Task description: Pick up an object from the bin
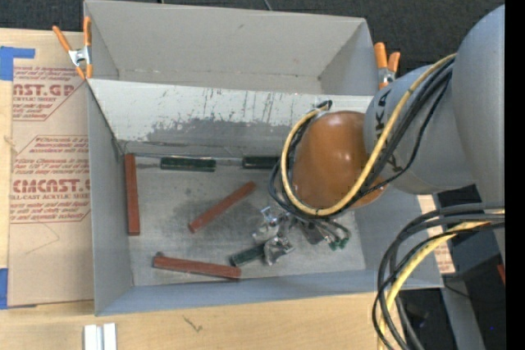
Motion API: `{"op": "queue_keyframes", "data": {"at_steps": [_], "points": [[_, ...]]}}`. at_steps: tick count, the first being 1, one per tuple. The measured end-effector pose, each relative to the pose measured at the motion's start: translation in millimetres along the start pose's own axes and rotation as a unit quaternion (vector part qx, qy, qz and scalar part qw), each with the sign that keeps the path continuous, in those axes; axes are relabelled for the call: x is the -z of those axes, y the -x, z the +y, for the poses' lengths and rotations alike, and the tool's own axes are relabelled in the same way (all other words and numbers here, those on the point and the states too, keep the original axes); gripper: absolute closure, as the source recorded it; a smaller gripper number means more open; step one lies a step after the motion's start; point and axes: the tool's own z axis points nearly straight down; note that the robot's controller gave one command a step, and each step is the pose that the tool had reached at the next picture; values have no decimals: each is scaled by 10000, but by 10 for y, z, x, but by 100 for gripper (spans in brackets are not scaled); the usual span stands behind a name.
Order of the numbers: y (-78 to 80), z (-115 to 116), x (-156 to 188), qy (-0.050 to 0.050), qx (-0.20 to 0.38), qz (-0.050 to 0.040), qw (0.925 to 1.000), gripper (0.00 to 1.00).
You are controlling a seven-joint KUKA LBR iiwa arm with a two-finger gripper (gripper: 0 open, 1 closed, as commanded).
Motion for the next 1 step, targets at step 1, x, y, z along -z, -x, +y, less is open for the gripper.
{"op": "queue_keyframes", "data": {"at_steps": [1], "points": [[1, 1, -1, 0, 1, -1, 10000, 100]]}}
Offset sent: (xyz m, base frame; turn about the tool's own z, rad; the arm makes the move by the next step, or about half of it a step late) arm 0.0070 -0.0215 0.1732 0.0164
